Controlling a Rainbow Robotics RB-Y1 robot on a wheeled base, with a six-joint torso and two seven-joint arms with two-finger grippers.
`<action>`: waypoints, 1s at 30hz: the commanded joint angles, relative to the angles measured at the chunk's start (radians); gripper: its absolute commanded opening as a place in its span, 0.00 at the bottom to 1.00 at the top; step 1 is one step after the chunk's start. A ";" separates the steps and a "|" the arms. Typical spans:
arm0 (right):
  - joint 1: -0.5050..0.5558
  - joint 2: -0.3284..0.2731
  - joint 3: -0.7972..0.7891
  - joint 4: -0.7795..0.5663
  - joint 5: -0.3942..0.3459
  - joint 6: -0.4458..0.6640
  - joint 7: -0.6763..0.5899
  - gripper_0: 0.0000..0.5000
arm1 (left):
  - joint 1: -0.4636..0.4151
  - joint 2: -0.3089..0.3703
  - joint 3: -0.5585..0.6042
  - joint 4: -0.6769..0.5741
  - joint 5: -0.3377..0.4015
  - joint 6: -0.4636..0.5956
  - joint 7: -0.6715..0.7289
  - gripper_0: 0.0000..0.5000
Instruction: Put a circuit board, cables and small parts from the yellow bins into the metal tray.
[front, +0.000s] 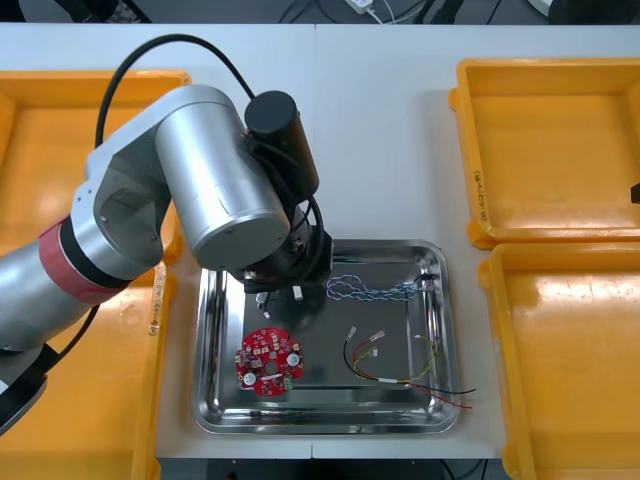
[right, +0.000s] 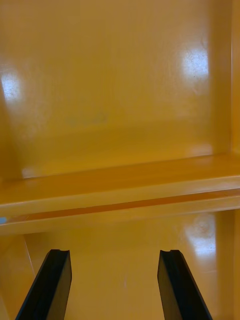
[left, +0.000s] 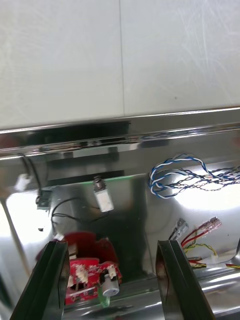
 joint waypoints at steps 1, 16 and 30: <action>0.000 -0.046 -0.036 -0.024 -0.008 0.004 -0.028 1.00 | 0.012 0.047 0.092 -0.083 0.029 0.061 0.024 1.00; 0.000 -0.046 -0.036 -0.024 -0.008 0.004 -0.028 1.00 | 0.016 0.125 0.290 -0.123 0.136 0.135 -0.075 1.00; 0.000 -0.046 -0.036 -0.024 -0.008 0.004 -0.028 1.00 | 0.150 0.263 0.477 -0.199 0.214 0.135 -0.187 1.00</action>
